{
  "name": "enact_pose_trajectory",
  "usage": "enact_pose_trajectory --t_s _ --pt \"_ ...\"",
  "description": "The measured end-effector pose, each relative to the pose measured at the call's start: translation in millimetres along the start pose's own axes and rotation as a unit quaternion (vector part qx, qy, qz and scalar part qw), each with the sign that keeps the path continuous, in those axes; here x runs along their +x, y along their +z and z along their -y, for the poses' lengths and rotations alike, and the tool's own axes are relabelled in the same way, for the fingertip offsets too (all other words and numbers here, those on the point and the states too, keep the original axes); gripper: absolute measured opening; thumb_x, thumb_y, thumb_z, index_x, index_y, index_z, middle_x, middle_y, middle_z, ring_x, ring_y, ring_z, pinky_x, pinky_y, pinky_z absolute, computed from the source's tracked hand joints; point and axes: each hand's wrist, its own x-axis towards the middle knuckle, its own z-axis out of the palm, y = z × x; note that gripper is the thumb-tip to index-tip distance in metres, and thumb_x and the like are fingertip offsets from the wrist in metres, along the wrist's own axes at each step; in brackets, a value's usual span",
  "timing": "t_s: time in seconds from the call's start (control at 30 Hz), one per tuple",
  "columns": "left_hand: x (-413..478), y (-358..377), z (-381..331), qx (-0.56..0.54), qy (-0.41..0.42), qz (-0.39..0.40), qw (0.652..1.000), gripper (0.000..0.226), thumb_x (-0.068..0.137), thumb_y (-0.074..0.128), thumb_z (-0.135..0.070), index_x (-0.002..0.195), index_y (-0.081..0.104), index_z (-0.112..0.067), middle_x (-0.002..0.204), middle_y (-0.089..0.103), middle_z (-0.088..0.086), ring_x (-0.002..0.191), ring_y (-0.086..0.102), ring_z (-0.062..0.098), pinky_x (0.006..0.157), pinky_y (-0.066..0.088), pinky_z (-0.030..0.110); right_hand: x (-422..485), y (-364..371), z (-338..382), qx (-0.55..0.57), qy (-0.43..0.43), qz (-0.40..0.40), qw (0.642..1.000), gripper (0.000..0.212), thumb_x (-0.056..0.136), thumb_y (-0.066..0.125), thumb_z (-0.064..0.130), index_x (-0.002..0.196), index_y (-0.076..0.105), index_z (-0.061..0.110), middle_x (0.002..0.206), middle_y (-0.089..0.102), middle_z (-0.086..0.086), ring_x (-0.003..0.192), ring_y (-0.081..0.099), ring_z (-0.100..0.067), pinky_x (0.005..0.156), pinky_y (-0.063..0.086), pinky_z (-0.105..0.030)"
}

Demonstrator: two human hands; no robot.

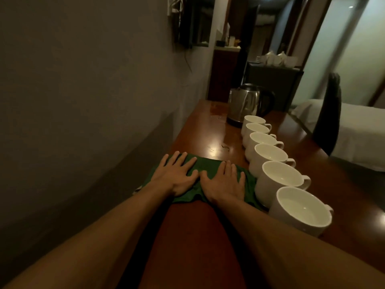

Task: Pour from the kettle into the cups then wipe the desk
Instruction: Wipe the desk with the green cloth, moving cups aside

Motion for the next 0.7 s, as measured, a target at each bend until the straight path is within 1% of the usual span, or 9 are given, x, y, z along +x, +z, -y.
enact_pose_trajectory --t_s 0.2,0.43,0.7 --pt "34.9 -0.2 4.2 -0.017 0.016 -0.012 1.000 0.065 0.098 0.015 -0.063 0.159 0.005 -0.042 0.169 -0.004 -0.005 0.155 -0.012 0.015 0.124 -0.010 0.045 26.2 -2.8 3.2 -0.005 0.011 0.004 1.000 0.083 0.095 0.018 0.062 0.159 0.002 0.011 0.168 -0.001 -0.004 0.154 -0.007 -0.018 0.123 -0.007 -0.045" --pt "88.7 -0.7 9.3 -0.023 0.020 -0.019 0.999 0.064 0.100 0.014 -0.060 0.160 0.005 -0.039 0.169 -0.005 -0.004 0.155 -0.012 0.015 0.124 -0.010 0.045 81.1 0.2 8.1 0.004 0.009 -0.005 1.000 0.084 0.095 0.020 0.061 0.159 0.001 0.011 0.168 -0.001 -0.005 0.154 -0.005 -0.019 0.124 -0.005 -0.041" --pt "155.7 -2.2 17.5 -0.020 0.025 -0.024 0.999 0.063 0.101 0.013 -0.057 0.160 0.004 -0.038 0.169 -0.004 -0.003 0.155 -0.011 0.016 0.124 -0.009 0.044 147.5 4.7 16.5 0.004 0.019 0.000 1.000 0.082 0.095 0.019 0.060 0.159 0.002 0.012 0.168 -0.002 -0.004 0.154 -0.006 -0.018 0.124 -0.005 -0.043"
